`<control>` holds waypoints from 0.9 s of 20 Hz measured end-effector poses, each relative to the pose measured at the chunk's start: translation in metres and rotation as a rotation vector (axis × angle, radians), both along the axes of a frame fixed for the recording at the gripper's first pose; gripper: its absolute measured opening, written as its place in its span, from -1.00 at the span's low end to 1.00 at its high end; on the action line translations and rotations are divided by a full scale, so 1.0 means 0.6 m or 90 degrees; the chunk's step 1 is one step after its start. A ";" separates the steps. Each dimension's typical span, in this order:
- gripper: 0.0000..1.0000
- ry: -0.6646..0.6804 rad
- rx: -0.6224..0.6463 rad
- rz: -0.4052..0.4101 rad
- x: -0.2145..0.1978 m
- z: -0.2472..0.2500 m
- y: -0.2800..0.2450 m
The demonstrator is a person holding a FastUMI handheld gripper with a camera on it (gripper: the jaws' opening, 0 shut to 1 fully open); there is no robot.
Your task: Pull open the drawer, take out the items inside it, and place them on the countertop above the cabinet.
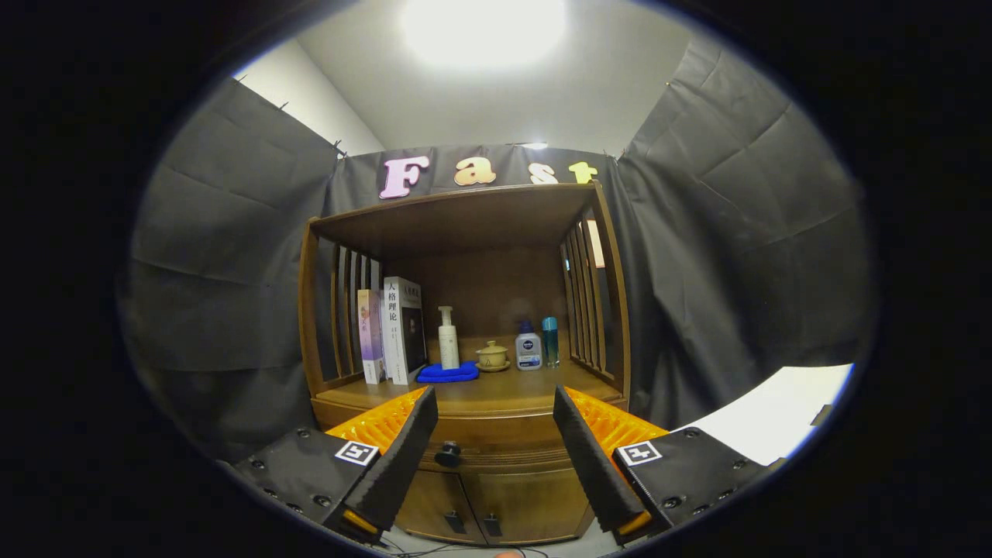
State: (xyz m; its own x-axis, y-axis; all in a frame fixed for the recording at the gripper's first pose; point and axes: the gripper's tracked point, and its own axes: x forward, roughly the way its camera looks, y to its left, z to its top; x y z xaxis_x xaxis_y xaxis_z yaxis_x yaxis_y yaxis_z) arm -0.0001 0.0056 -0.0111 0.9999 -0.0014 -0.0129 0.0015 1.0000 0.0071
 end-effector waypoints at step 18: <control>0.92 0.028 0.007 0.007 0.098 -0.052 0.024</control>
